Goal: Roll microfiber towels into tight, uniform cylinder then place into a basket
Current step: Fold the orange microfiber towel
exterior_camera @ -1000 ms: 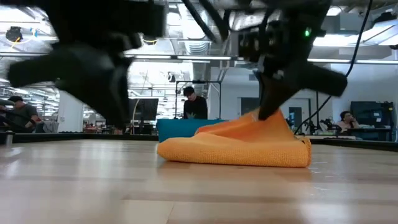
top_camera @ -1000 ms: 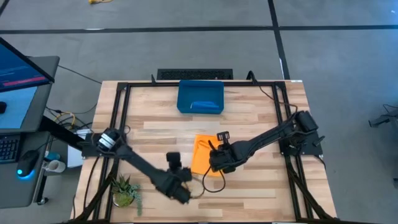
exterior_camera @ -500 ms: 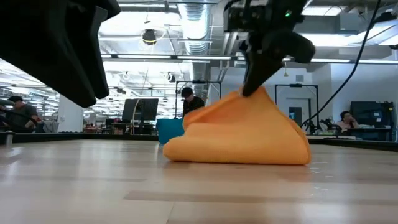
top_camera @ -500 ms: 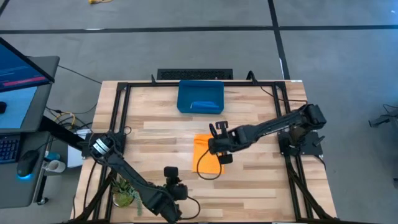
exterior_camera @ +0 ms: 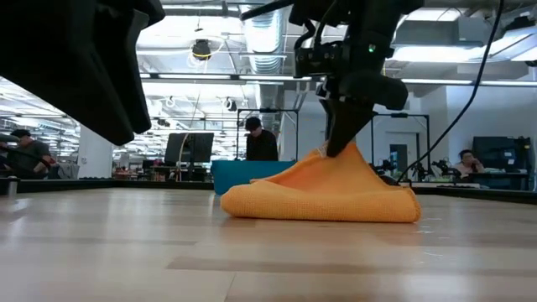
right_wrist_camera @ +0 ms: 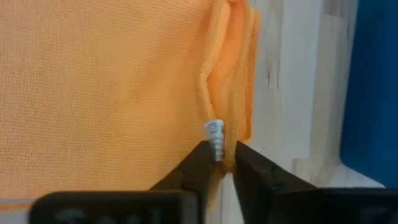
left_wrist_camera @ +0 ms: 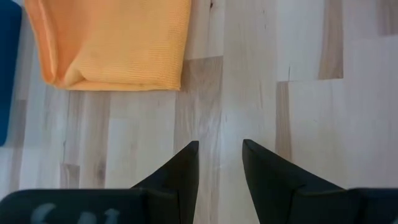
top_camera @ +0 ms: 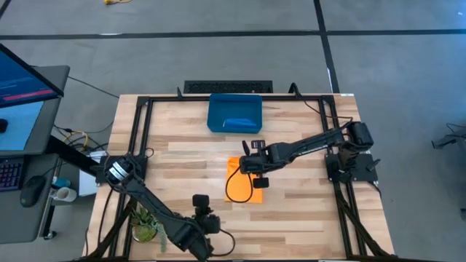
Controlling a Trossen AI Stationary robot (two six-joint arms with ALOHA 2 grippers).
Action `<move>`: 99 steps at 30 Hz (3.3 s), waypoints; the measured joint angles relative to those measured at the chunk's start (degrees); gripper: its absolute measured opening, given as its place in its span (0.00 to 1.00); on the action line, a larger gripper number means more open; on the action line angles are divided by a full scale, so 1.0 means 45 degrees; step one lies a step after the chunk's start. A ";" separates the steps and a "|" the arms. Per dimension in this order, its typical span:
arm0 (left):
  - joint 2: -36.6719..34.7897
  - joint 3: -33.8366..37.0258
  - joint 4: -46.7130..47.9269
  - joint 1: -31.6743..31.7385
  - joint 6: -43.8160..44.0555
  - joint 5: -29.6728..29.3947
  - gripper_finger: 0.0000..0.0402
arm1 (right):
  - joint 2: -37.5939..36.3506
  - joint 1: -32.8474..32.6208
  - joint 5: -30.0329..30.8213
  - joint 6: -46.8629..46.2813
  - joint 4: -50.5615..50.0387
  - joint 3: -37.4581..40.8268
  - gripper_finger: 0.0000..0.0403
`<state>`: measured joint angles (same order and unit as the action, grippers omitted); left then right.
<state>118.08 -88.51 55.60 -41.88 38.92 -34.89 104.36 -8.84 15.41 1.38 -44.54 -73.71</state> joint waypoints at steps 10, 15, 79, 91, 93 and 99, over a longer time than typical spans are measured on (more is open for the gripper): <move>0.0000 0.0000 -0.0018 0.0027 -0.0162 -0.0001 0.29 | -0.0357 0.0083 -0.0002 -0.0050 -0.0277 -0.0002 0.43; 0.0000 0.0000 -0.0191 0.0113 -0.0157 -0.0190 0.29 | -0.1718 0.0092 0.0018 -0.0172 -0.1339 -0.0005 0.44; -0.0563 0.4726 -0.9525 0.5925 -0.2496 -0.0087 0.29 | -0.2163 -0.1166 -0.0401 -0.2994 1.1108 0.8633 0.34; -0.0623 0.4727 -0.8846 0.6032 -0.1330 0.0588 0.29 | -0.2511 -0.0588 -0.1226 -0.2894 1.0343 0.8620 0.34; -0.1004 0.4765 -0.8634 0.5740 -0.1642 0.0239 0.29 | -0.2967 -0.0588 -0.1226 -0.2874 0.9819 0.8689 0.34; -0.2442 0.4736 -0.7780 0.4499 -0.2337 -0.2207 0.29 | -0.4966 -0.1050 -0.1119 -0.3284 0.8678 0.8670 0.34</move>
<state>107.09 -67.20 20.59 -21.63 28.41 -44.82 82.01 -13.57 10.37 -13.39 -5.49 -34.70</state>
